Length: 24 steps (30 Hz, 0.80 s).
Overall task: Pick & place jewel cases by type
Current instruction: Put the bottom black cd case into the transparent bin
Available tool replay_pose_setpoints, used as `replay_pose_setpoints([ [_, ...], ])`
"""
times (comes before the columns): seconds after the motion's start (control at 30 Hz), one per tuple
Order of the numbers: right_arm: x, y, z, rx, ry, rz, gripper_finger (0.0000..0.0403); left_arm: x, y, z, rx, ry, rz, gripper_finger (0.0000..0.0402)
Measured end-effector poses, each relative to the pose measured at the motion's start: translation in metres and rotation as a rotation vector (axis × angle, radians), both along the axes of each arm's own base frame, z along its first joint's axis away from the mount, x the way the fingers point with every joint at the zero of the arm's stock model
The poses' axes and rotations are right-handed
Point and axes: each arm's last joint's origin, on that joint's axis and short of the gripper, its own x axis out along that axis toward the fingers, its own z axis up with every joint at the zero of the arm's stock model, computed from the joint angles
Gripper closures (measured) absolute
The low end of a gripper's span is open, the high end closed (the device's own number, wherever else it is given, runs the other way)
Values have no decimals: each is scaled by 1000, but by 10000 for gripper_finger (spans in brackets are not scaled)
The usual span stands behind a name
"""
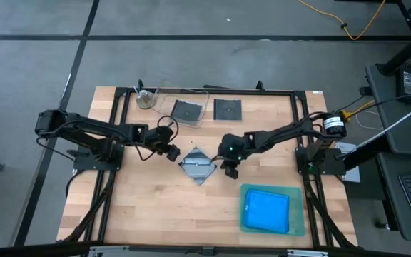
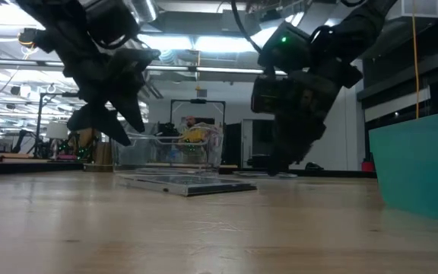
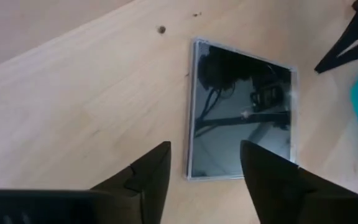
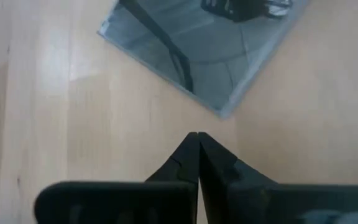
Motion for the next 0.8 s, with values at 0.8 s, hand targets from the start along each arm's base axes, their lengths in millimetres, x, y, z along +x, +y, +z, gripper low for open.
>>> replay_pose_setpoints([
  [0.8, 15, 37, -26, 71, -5, -133, 396, 13, 11, -43, -41, 16, -84, 203],
])
